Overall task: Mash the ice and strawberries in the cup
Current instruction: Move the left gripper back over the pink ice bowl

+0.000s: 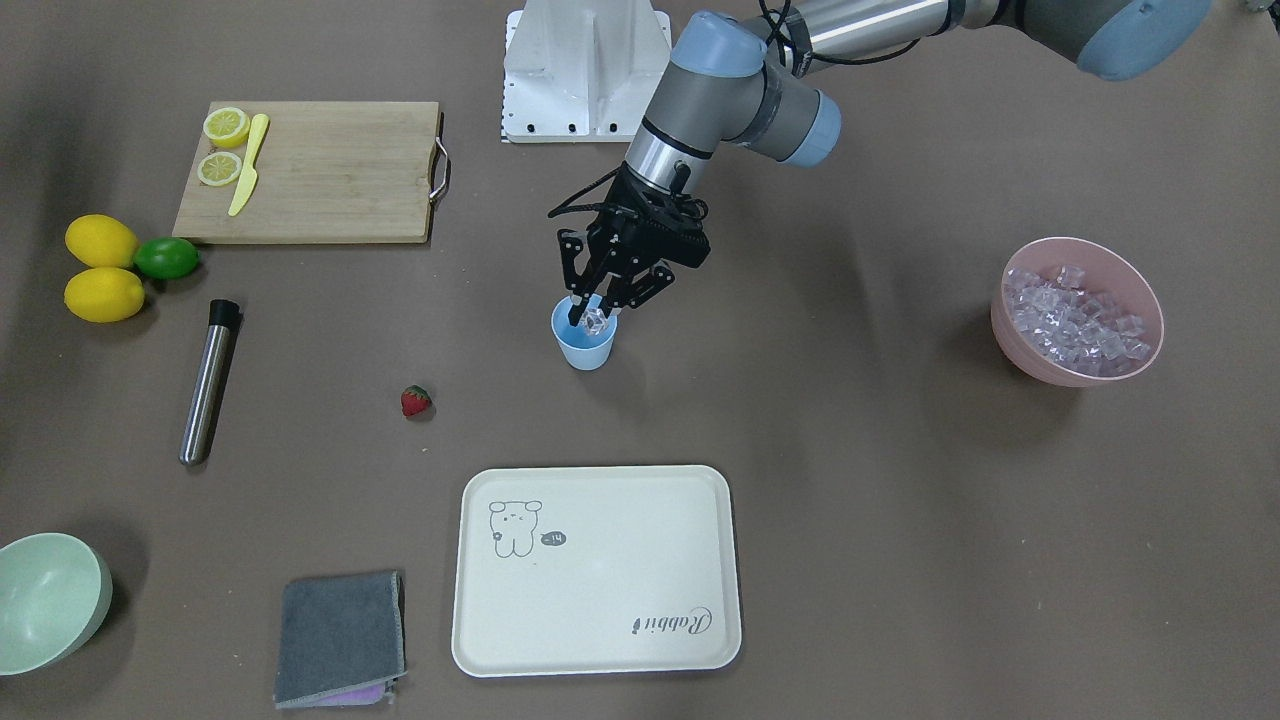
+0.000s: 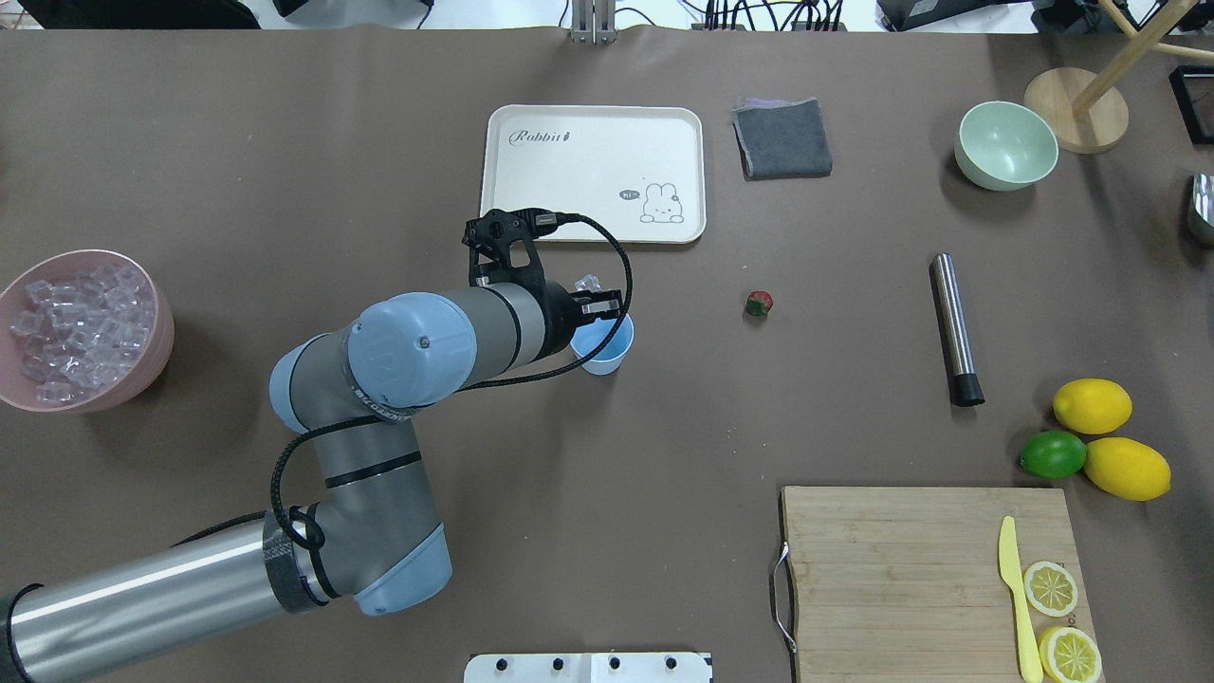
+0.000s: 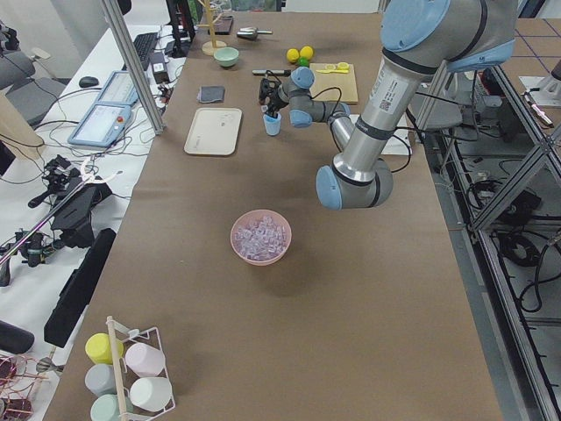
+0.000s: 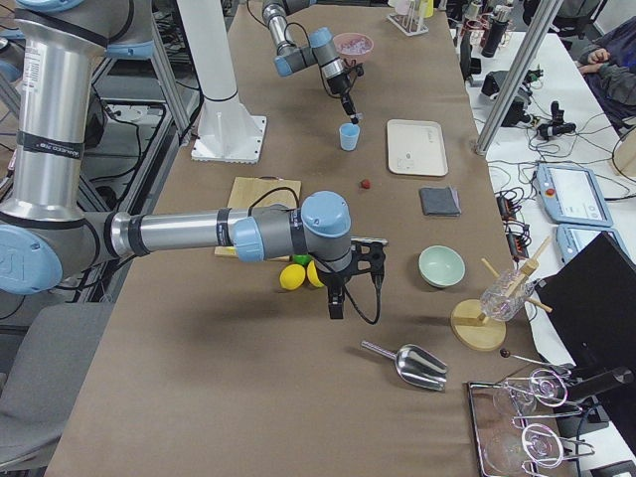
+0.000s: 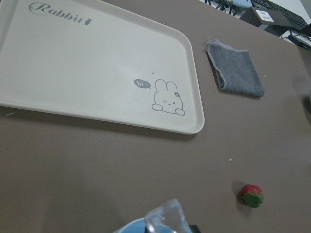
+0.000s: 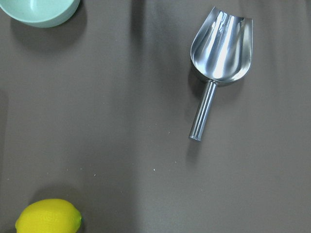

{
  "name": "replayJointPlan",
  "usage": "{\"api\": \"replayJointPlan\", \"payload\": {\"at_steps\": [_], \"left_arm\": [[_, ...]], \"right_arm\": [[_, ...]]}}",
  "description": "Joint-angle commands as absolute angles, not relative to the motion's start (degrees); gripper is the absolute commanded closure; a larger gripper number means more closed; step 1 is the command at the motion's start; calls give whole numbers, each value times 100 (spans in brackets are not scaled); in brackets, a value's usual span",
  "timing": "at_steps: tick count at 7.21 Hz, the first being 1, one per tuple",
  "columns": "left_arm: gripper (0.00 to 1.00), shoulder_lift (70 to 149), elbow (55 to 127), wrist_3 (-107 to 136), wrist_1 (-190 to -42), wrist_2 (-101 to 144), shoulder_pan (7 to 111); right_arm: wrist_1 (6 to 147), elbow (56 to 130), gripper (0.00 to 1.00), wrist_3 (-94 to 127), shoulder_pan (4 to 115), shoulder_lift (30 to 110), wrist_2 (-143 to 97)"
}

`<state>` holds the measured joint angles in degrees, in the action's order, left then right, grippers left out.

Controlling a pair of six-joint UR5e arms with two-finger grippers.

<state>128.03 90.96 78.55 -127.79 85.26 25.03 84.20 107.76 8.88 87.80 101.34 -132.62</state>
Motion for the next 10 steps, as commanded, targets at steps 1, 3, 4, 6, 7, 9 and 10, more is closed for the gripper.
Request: {"api": "replayJointPlan", "payload": {"at_steps": [1, 3, 4, 6, 7, 9, 10], "left_arm": [[36, 12806, 9114, 7857, -12779, 8525, 2487], [36, 12806, 9114, 7857, -12779, 8525, 2487], [35, 12806, 9123, 7857, -12779, 8525, 2487], [21, 12727, 9306, 7788, -12753, 8613, 2548], [3, 12439, 9525, 7343, -12718, 8883, 2697], [1, 11737, 10026, 6928, -12457, 9742, 3231], [0, 11403, 10194, 6273, -12210, 10043, 3504]], "right_arm": [[8420, 10775, 0, 888, 8780, 10134, -13263], [8420, 10775, 0, 888, 8780, 10134, -13263], [8420, 10775, 0, 888, 8780, 10134, -13263], [8420, 10775, 0, 896, 8780, 10134, -13271], [8420, 10775, 0, 896, 8780, 10134, -13280], [8420, 10775, 0, 888, 8772, 10134, -13289], [8420, 10784, 0, 879, 8771, 10134, -13324]]}}
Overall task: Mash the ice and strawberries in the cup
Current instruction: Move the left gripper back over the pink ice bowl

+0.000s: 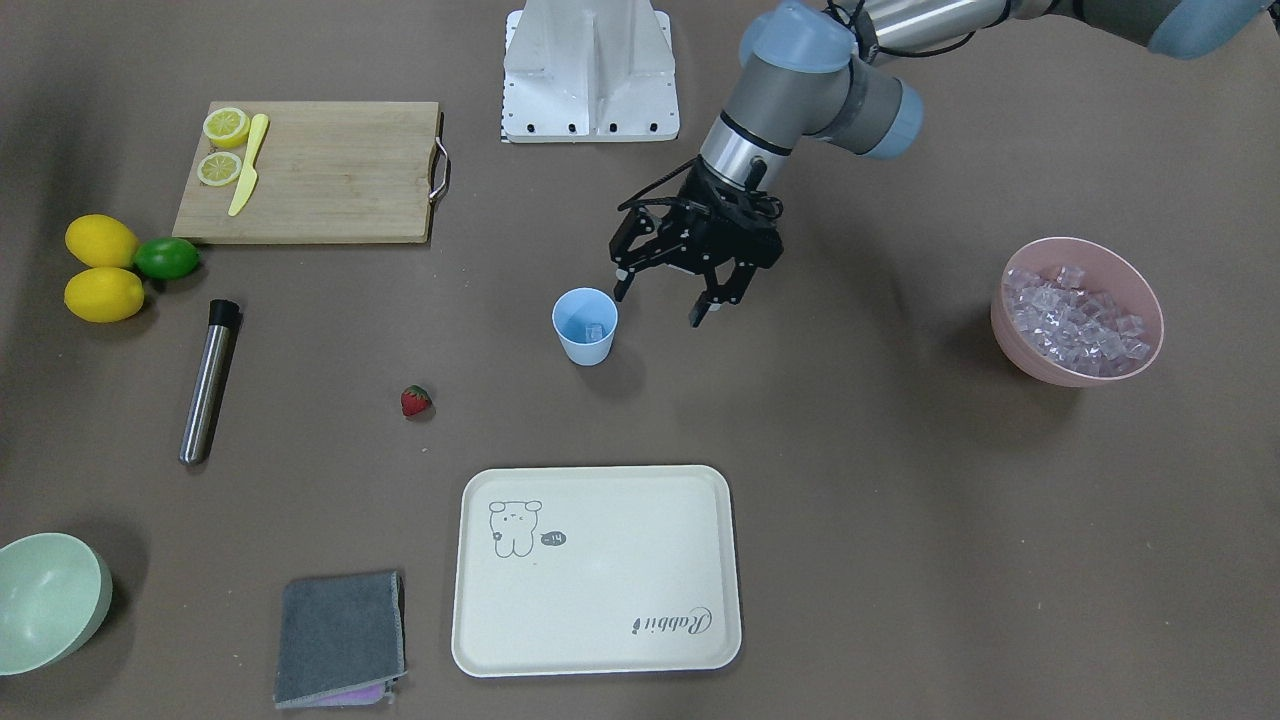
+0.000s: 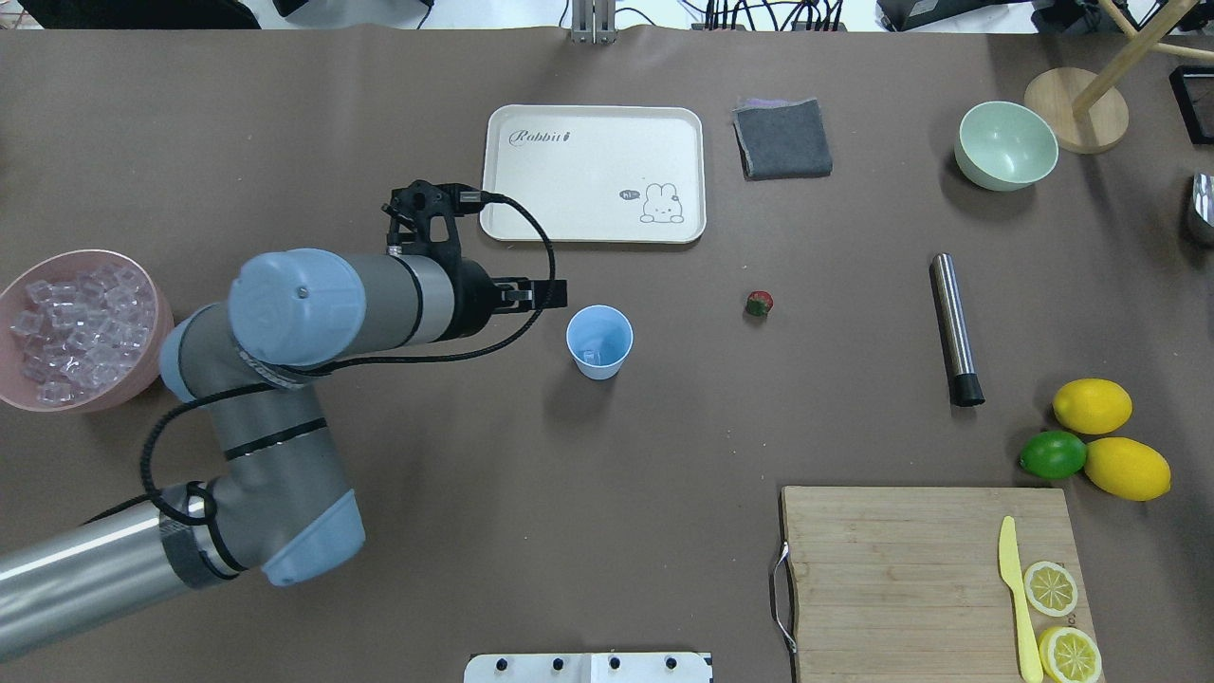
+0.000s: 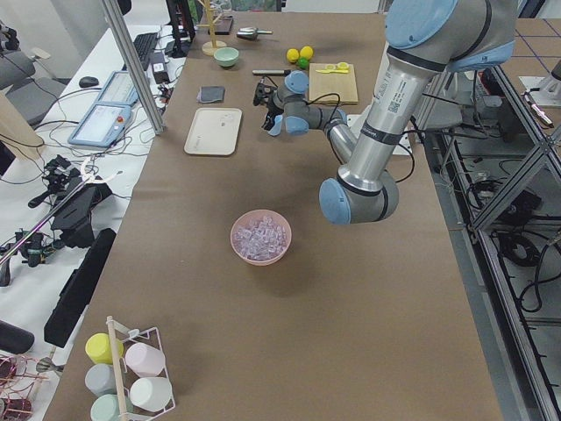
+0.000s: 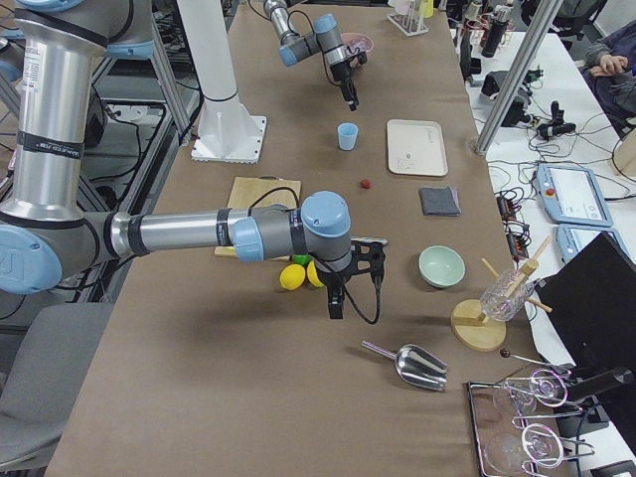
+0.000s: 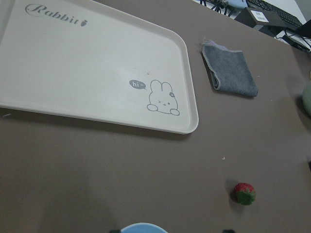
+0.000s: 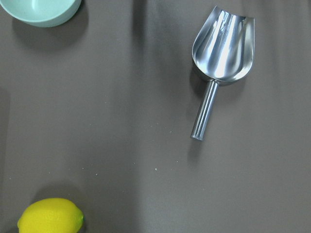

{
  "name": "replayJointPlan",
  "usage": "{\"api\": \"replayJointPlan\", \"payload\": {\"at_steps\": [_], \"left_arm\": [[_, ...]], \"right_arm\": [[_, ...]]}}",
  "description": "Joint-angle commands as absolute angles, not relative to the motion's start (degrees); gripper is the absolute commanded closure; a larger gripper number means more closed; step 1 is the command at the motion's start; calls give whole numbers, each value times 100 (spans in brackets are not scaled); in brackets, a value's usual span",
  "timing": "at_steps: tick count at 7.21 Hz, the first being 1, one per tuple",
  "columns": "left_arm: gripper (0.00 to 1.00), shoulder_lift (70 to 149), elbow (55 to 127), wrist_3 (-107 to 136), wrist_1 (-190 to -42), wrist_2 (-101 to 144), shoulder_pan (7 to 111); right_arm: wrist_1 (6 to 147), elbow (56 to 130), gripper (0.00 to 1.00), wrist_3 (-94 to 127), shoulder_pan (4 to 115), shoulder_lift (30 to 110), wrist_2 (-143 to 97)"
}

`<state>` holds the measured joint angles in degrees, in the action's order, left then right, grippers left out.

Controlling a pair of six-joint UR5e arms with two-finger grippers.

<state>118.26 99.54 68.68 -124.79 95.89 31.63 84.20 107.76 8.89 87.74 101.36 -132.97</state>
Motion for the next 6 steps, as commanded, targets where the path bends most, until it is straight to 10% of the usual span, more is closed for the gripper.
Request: {"api": "replayJointPlan", "payload": {"at_steps": [1, 6], "left_arm": [[0, 10895, 10456, 5414, -11999, 10490, 3803], [0, 9179, 10590, 2983, -12155, 12618, 5868]], "right_arm": [[8411, 10784, 0, 870, 8763, 10134, -13429], [8244, 10784, 0, 853, 8763, 10134, -13641]]}}
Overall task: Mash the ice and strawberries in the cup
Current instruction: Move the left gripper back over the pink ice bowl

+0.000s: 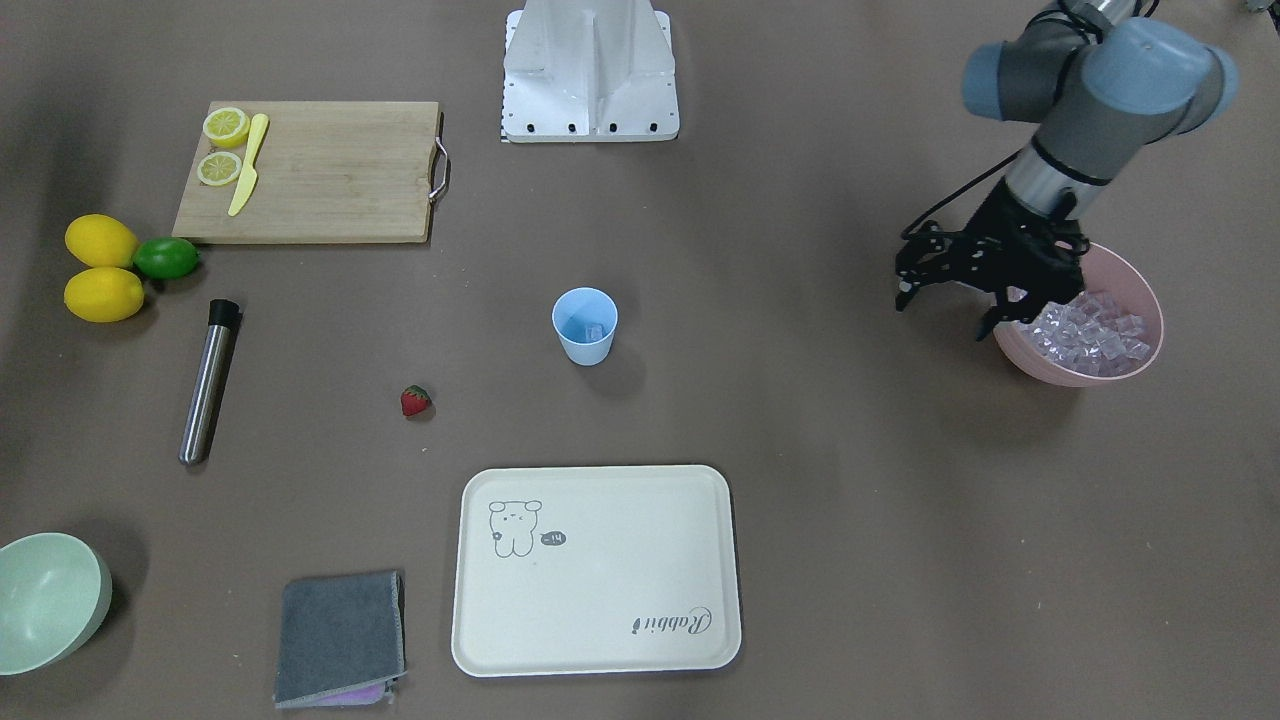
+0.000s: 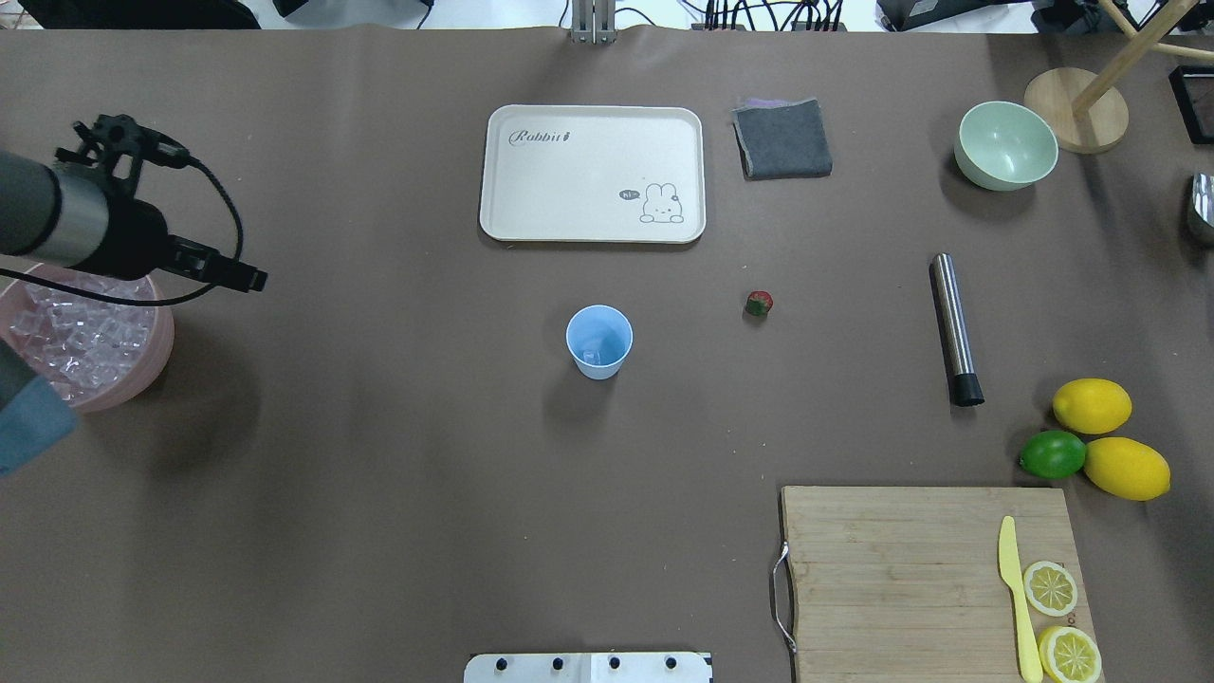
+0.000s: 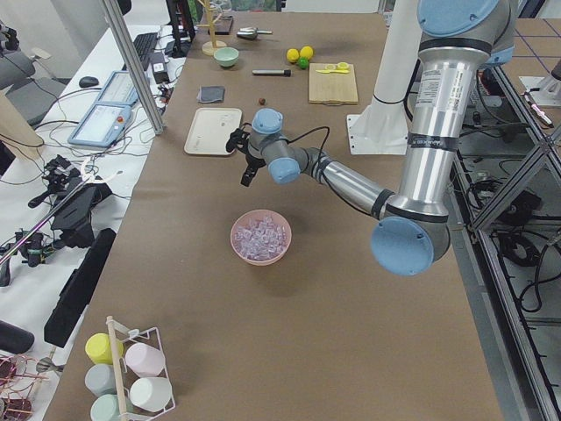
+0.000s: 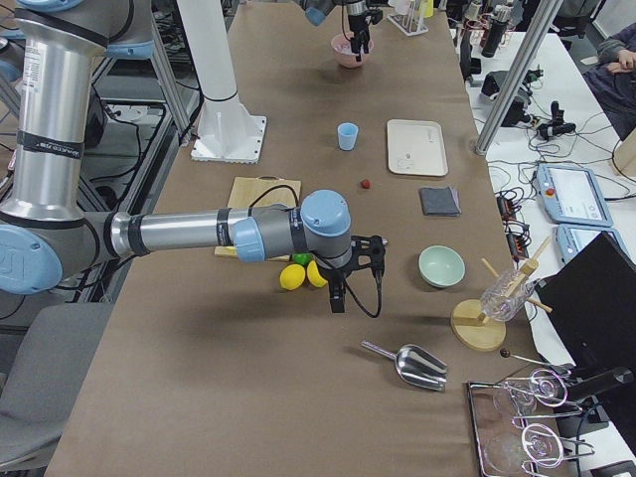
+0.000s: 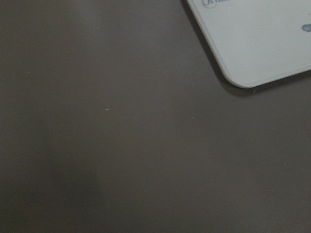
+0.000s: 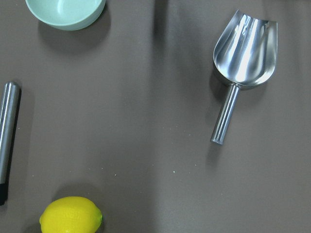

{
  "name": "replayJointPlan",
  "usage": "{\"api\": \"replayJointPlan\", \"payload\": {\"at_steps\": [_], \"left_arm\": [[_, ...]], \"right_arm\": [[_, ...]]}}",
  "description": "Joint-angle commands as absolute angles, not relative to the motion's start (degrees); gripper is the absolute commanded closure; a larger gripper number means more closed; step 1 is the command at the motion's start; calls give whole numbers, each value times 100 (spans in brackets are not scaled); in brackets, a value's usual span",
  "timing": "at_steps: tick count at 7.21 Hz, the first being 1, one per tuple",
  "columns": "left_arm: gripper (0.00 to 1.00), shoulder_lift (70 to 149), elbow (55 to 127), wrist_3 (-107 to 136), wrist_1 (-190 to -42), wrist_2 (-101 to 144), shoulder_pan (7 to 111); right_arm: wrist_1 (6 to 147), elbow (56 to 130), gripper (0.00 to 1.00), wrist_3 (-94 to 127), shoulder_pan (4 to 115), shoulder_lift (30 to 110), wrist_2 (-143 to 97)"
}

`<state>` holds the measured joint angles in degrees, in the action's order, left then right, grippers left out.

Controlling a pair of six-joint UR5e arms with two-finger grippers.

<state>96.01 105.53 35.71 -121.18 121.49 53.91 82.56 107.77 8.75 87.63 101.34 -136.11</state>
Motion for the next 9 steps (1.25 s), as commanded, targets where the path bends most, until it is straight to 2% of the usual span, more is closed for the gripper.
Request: {"api": "replayJointPlan", "payload": {"at_steps": [1, 4, 6, 9], "left_arm": [[0, 8819, 10713, 2971, -12260, 12638, 5949], [0, 7921, 10513, 2971, -13119, 12569, 5933], [1, 7857, 10021, 3067, -13754, 12560, 5889], [3, 8102, 10020, 3568, -13764, 12560, 5748]], "right_arm": [[8201, 10793, 0, 870, 8763, 10134, -13641], [8165, 10784, 0, 879, 8754, 10134, -13641], [8130, 10784, 0, 879, 8754, 10134, -13641], [8130, 10775, 0, 879, 8728, 10134, -13632]]}}
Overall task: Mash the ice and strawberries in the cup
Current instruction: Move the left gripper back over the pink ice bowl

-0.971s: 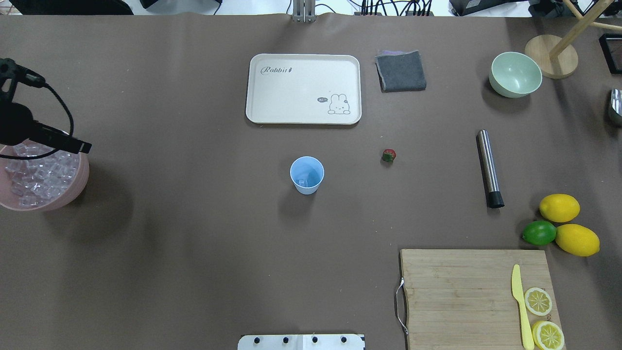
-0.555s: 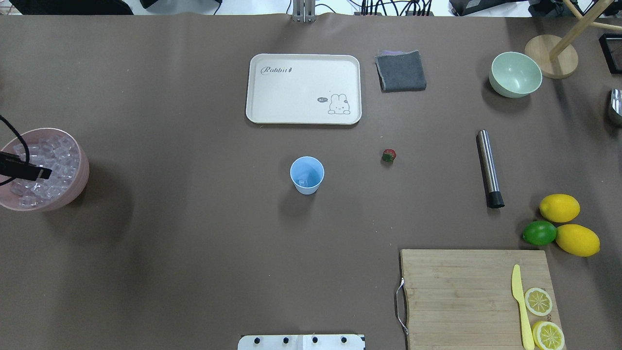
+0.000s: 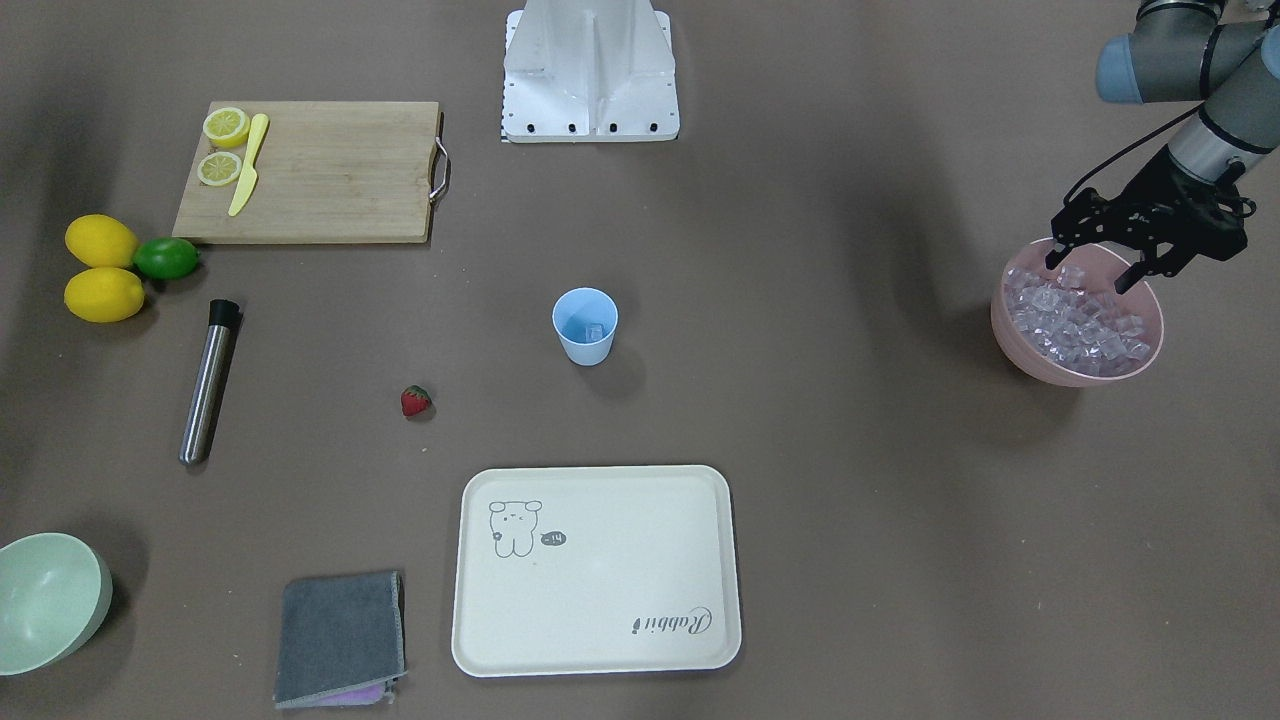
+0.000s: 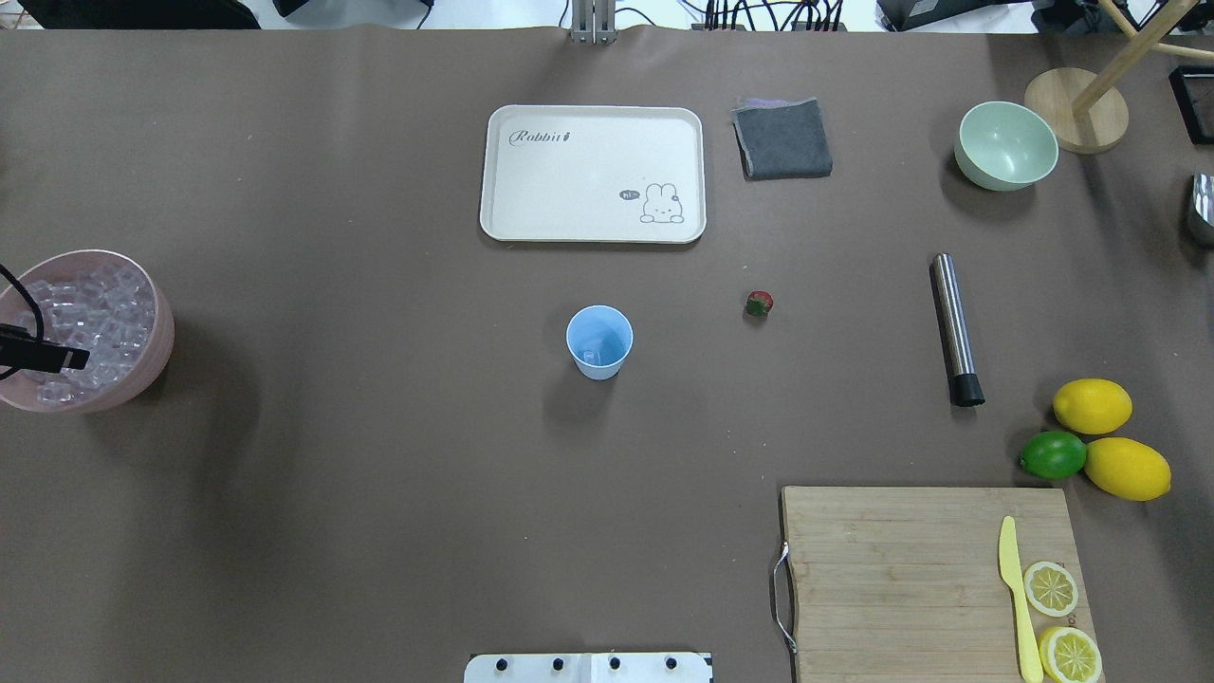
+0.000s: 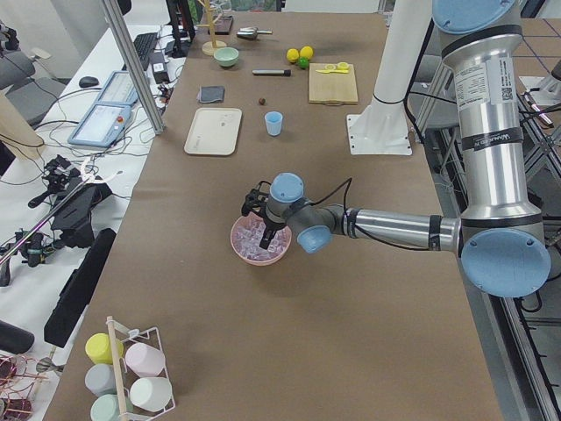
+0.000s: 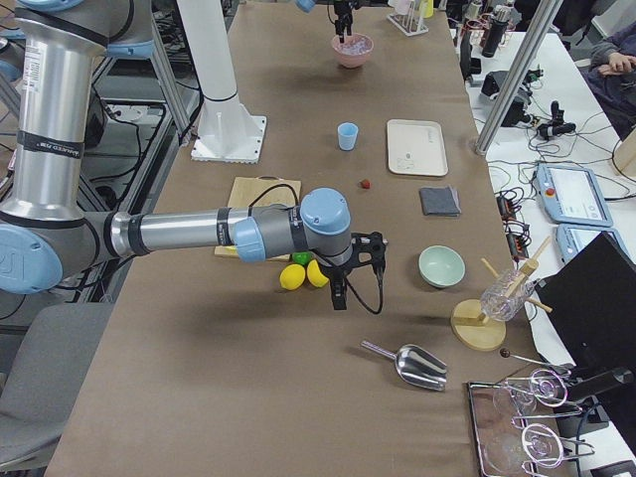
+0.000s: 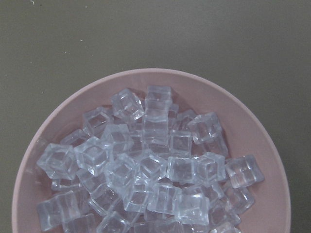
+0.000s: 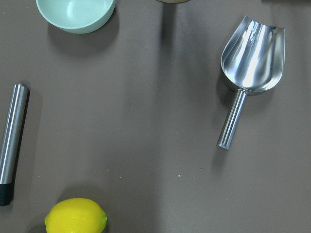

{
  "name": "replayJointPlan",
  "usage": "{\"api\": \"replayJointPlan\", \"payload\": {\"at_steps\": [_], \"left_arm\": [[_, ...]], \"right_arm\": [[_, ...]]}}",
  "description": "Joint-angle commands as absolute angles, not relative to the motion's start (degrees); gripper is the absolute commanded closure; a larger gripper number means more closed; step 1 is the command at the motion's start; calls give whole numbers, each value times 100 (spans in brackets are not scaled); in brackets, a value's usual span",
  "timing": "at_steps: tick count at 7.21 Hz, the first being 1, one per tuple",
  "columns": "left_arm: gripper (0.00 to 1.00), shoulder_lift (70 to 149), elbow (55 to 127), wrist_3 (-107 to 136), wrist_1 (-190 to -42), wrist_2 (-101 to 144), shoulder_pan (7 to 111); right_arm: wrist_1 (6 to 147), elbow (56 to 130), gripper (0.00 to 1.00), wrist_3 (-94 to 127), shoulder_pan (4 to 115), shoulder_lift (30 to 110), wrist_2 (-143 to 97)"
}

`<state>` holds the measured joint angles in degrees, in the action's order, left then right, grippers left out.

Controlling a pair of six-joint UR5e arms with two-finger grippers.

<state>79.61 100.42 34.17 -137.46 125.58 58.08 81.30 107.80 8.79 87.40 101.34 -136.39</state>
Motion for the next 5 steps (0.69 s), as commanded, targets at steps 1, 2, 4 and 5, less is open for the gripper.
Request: {"api": "replayJointPlan", "payload": {"at_steps": [1, 2, 4, 5], "left_arm": [[10, 8199, 9993, 3568, -13764, 12560, 5600], [16, 8200, 9897, 3560, -13764, 12560, 5546], [24, 8130, 9888, 3560, -13764, 12333, 5520], [25, 8130, 9888, 3568, -13764, 12270, 5502]], "right_arm": [[8130, 10775, 0, 879, 8728, 10134, -13632], [8130, 10775, 0, 888, 8728, 10134, -13632], [8130, 10758, 0, 888, 8701, 10125, -13623], [8130, 10758, 0, 888, 8701, 10125, -13623]]}}
